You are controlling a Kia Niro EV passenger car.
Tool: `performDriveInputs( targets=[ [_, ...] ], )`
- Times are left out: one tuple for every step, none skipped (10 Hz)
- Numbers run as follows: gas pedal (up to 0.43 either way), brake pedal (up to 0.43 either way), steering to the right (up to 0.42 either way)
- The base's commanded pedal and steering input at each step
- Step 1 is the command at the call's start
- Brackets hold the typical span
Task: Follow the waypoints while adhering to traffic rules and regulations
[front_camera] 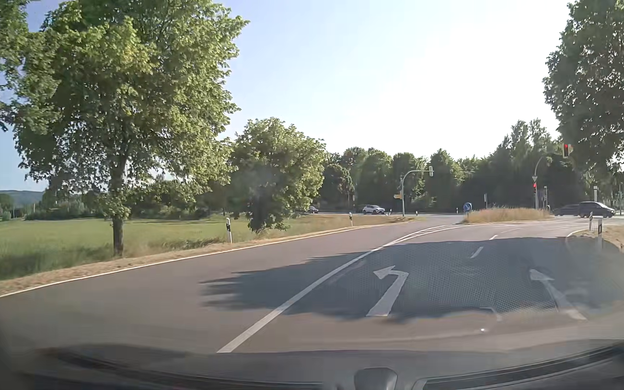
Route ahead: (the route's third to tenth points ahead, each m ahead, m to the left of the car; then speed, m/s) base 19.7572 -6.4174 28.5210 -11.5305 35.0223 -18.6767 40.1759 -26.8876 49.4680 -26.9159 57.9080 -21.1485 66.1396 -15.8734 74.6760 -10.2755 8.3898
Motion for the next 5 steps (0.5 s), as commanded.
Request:
performDriveInputs(
  targets=[
    [0.0,0.006,0.043],
    [0.0,0.006,0.054],
    [0.0,0.006,0.081],
    [0.0,0.006,0.103],
    [0.0,0.006,0.116]
  ],
)
